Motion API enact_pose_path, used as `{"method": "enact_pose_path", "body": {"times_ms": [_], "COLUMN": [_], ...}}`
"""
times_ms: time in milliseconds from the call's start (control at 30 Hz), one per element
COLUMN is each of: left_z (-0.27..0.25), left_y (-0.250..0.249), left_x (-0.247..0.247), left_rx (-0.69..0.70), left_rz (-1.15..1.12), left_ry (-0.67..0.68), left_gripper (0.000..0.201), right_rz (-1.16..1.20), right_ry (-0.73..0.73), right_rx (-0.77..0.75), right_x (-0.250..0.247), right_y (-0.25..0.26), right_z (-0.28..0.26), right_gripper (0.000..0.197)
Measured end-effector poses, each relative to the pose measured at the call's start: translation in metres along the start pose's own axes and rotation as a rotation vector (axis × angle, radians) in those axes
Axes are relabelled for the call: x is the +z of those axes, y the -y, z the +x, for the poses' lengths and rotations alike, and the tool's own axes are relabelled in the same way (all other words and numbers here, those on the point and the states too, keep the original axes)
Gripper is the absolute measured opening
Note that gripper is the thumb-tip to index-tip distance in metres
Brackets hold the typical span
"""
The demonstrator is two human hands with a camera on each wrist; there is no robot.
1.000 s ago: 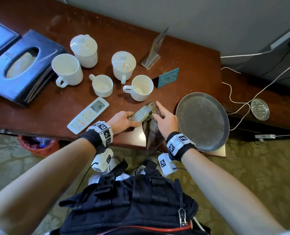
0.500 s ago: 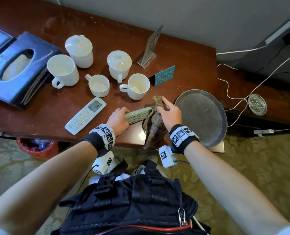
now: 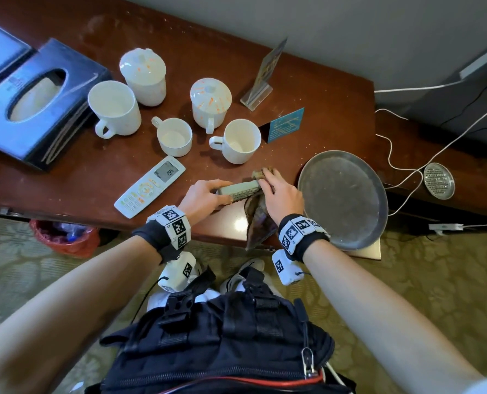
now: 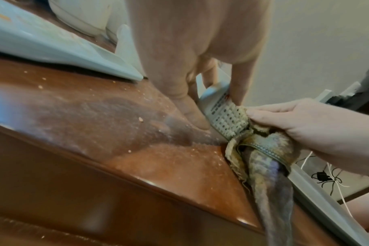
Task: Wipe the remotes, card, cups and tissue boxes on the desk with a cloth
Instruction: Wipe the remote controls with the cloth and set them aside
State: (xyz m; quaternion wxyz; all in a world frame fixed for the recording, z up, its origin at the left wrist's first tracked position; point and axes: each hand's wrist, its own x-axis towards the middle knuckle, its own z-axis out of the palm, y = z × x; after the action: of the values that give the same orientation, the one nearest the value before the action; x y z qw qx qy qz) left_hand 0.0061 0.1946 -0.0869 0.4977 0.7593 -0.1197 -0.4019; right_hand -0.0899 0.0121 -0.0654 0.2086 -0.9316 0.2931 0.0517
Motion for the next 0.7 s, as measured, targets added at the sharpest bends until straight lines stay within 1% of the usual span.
{"method": "enact_pose_path", "body": {"times_ms": [67, 100, 200, 267, 333, 367, 433, 500, 533, 567, 633, 700], "left_z": [0.001, 0.001, 0.002, 0.002, 0.003, 0.003, 0.002, 0.002, 0.002, 0.003, 0.005, 0.006], "left_y": [0.001, 0.001, 0.004, 0.006, 0.007, 0.007, 0.006, 0.004, 0.003, 0.002, 0.002, 0.003], "left_x": [-0.002, -0.002, -0.005, -0.006, -0.008, -0.009, -0.009, -0.008, -0.008, -0.007, -0.005, -0.004], "left_rx": [-0.019, -0.027, -0.041, -0.049, -0.046, -0.045, -0.050, -0.048, -0.045, -0.043, -0.049, -0.076], "left_rz": [-0.023, -0.018, 0.000, -0.005, 0.003, -0.001, -0.029, -0.041, -0.031, -0.011, 0.054, 0.130], "left_ry": [0.014, 0.014, 0.001, 0.007, 0.025, 0.044, 0.078, 0.100, 0.104, 0.105, 0.102, 0.095], "left_gripper": [0.038, 0.039, 0.043, 0.045, 0.045, 0.044, 0.039, 0.031, 0.031, 0.035, 0.050, 0.063], "right_rz": [-0.100, -0.105, -0.050, -0.009, 0.041, 0.075, 0.153, 0.234, 0.268, 0.300, 0.347, 0.367], "right_ry": [-0.012, -0.021, -0.080, -0.107, -0.139, -0.157, -0.162, -0.121, -0.102, -0.101, -0.130, -0.141], "right_rx": [-0.054, -0.069, -0.128, -0.194, -0.227, -0.219, -0.149, -0.023, 0.041, 0.097, 0.158, 0.122], "right_x": [-0.001, -0.001, 0.006, 0.014, 0.017, 0.016, 0.009, -0.001, -0.005, -0.009, -0.015, -0.015], "right_y": [0.002, 0.003, 0.003, 0.004, 0.000, -0.002, -0.005, -0.007, -0.009, -0.010, -0.015, -0.015], "right_z": [-0.001, -0.003, -0.014, -0.023, -0.026, -0.025, -0.020, -0.014, -0.011, -0.008, -0.004, -0.004], "right_gripper": [0.042, 0.042, 0.037, 0.034, 0.033, 0.032, 0.034, 0.038, 0.040, 0.042, 0.043, 0.041]}}
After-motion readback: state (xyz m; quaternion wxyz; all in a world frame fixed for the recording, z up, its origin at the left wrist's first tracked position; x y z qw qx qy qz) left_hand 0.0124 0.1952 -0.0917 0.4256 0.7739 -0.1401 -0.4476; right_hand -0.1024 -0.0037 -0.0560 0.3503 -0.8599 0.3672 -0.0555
